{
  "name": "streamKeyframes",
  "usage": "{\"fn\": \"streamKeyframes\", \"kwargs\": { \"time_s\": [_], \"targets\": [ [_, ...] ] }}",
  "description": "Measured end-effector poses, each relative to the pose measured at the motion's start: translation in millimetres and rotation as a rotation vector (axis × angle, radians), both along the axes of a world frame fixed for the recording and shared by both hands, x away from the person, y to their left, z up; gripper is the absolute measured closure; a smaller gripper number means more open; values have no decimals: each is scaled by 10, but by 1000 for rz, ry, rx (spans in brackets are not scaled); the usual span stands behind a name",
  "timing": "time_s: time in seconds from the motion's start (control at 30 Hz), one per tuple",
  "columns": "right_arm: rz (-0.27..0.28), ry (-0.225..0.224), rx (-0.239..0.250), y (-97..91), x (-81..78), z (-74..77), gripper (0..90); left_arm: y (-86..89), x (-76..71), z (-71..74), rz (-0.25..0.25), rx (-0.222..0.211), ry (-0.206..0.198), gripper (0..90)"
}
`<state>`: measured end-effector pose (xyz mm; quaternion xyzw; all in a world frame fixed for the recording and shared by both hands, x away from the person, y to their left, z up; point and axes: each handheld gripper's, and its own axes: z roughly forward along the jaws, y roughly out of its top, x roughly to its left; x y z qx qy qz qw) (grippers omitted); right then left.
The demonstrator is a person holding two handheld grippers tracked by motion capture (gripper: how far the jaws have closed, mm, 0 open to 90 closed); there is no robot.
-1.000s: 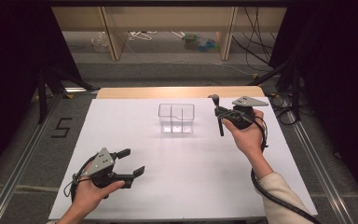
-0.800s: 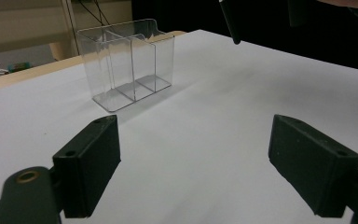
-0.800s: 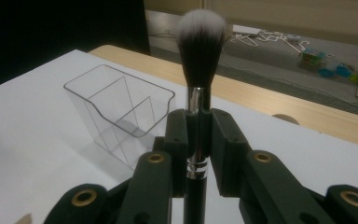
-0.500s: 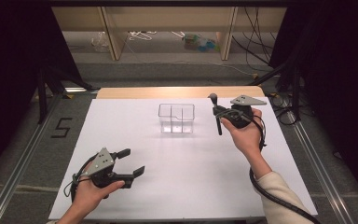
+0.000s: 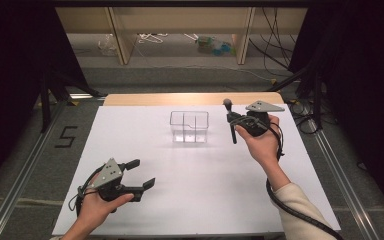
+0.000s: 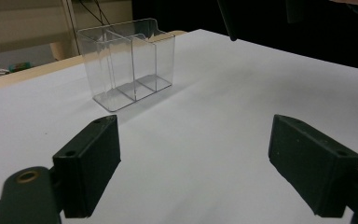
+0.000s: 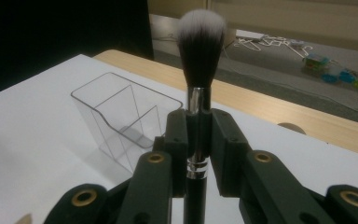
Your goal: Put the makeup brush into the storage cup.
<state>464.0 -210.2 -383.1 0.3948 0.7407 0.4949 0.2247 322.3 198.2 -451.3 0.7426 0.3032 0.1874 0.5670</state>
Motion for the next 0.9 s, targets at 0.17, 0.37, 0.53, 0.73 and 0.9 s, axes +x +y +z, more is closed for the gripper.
{"fn": "streamKeyframes", "kwargs": {
  "time_s": [0.17, 0.37, 0.53, 0.73, 0.9],
  "targets": [
    [1, -12, -3, 19, 11, 5, 785, 2, -1, 0, 1, 2, 0, 164],
    [9, -21, -5, 33, 23, 11, 785, 10, -6, -1, 3, 5, -2, 164],
    [9, -13, -3, 49, 23, 15, 785, 15, -13, -1, 5, 0, -2, 164],
    [11, -7, -3, 72, 29, 21, 785, 21, -14, -6, 3, -6, -3, 164],
    [12, -12, -14, 77, 39, 20, 785, 29, -24, -2, 12, 3, 0, 164]
  ]
}}
